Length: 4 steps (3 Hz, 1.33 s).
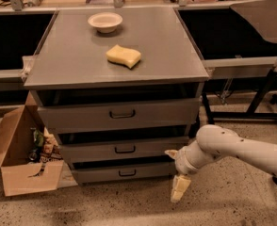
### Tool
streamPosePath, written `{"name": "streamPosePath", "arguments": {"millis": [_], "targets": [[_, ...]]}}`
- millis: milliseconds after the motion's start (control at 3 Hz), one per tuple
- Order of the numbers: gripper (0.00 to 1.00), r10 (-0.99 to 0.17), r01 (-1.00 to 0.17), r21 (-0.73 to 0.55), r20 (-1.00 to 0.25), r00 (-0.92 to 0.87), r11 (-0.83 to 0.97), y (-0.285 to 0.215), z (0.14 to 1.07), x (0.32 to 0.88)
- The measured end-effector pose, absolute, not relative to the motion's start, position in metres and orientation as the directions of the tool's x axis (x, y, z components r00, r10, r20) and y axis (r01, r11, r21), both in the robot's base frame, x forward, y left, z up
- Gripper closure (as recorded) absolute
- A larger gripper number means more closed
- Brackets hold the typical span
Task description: Open bottom drawer
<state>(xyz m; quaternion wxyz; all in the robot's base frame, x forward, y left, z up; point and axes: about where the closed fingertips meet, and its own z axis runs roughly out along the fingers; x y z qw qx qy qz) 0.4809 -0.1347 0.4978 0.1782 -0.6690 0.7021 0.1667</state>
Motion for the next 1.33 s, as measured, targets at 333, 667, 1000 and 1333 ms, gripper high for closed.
{"name": "streamPosePath", "arguments": {"millis": [333, 667, 1000, 1333], "targets": [[0.00, -0.896, -1.000, 0.012, -0.444, -0.006, 0.001, -0.128, 0.427, 0.487], [0.00, -0.914, -0.998, 0.020, -0.403, 0.043, -0.056, -0.122, 0.354, 0.491], [0.00, -0.894, -0.997, 0.010, -0.443, 0.065, -0.077, -0.115, 0.263, 0.509], [0.00, -0.893, -0.997, 0.001, -0.445, 0.069, -0.077, -0.115, 0.261, 0.513]]}}
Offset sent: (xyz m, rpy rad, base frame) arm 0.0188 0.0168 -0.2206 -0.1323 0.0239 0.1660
